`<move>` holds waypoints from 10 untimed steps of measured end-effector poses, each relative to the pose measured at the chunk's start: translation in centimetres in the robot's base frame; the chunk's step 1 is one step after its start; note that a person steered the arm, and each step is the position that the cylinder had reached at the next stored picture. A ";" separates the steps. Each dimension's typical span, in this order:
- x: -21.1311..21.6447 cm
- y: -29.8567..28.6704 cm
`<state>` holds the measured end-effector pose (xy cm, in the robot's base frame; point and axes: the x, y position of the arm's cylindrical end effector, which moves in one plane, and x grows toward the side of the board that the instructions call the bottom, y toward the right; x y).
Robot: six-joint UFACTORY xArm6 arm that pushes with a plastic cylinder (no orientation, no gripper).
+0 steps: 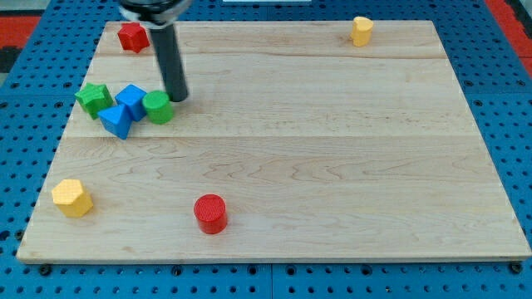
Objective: Move red blocks towards yellow heart
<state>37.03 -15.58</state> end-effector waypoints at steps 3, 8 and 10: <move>-0.3 2.2; -0.8 4.0; -4.8 3.6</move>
<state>32.22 -11.93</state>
